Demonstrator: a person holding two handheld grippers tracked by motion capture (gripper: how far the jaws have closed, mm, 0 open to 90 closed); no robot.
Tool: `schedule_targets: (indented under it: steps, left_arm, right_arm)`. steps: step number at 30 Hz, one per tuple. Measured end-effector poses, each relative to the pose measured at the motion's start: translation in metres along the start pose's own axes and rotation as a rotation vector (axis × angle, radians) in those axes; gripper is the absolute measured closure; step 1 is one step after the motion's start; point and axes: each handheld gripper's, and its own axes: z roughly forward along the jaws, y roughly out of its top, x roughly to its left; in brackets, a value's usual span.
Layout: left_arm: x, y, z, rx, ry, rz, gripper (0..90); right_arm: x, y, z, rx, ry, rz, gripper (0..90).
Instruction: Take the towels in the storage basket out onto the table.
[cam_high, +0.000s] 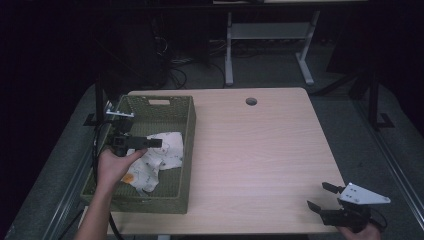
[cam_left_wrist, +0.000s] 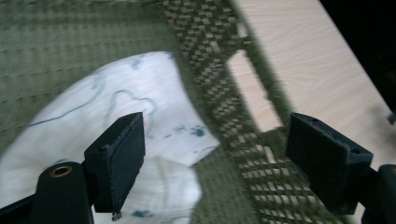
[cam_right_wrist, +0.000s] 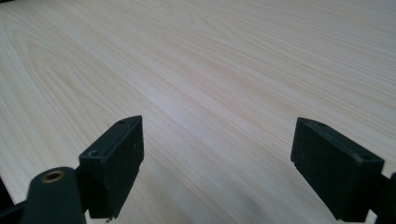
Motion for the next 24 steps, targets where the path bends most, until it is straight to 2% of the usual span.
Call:
schedule_targets:
  steps: [4, 9, 10, 12, 13, 15, 18, 19, 20, 21, 22, 24]
  left_arm:
    - [0.010, -0.002, 0.003, 0.027, 0.052, -0.015, 20.0]
    - [0.018, -0.003, 0.003, 0.028, 0.095, -0.036, 20.0]
    - [0.021, -0.003, 0.003, 0.032, 0.107, -0.052, 20.0]
    - [0.023, -0.004, 0.003, 0.031, 0.109, -0.060, 20.0]
    - [0.024, -0.004, 0.004, 0.038, 0.134, -0.064, 20.0]
    - [0.025, -0.003, 0.005, 0.042, 0.146, -0.067, 20.1]
    - [0.028, -0.004, 0.010, 0.057, 0.190, -0.090, 20.1]
    - [0.028, -0.004, 0.010, 0.057, 0.190, -0.090, 20.8]
    - [0.030, -0.004, 0.014, 0.069, 0.227, -0.114, 21.9]
    - [0.033, -0.004, 0.016, 0.067, 0.248, -0.125, 22.1]
    - [0.033, -0.004, 0.016, 0.067, 0.248, -0.125, 22.5]
    - [0.038, -0.004, 0.019, 0.070, 0.298, -0.157, 23.0]
  right_arm:
    - [0.000, 0.000, 0.000, 0.001, 0.001, -0.001, 16.9]
    - [0.001, 0.000, 0.000, 0.002, 0.003, -0.001, 16.9]
    - [0.001, 0.000, 0.000, 0.002, 0.003, 0.000, 16.9]
    - [0.001, 0.000, 0.000, 0.001, 0.003, 0.000, 16.9]
    - [0.001, 0.000, 0.000, 0.002, 0.004, -0.002, 16.9]
    - [0.001, 0.000, 0.001, 0.003, 0.006, -0.005, 16.9]
    - [0.002, 0.000, 0.000, 0.011, 0.007, 0.002, 16.9]
    - [0.002, 0.000, 0.001, 0.009, 0.008, -0.002, 16.9]
    - [0.002, 0.000, 0.001, 0.011, 0.008, -0.002, 16.9]
    - [0.002, 0.000, 0.001, 0.010, 0.008, -0.003, 16.9]
    - [0.002, 0.000, 0.001, 0.009, 0.008, -0.004, 16.9]
    - [0.002, 0.000, 0.000, 0.010, 0.009, -0.005, 16.9]
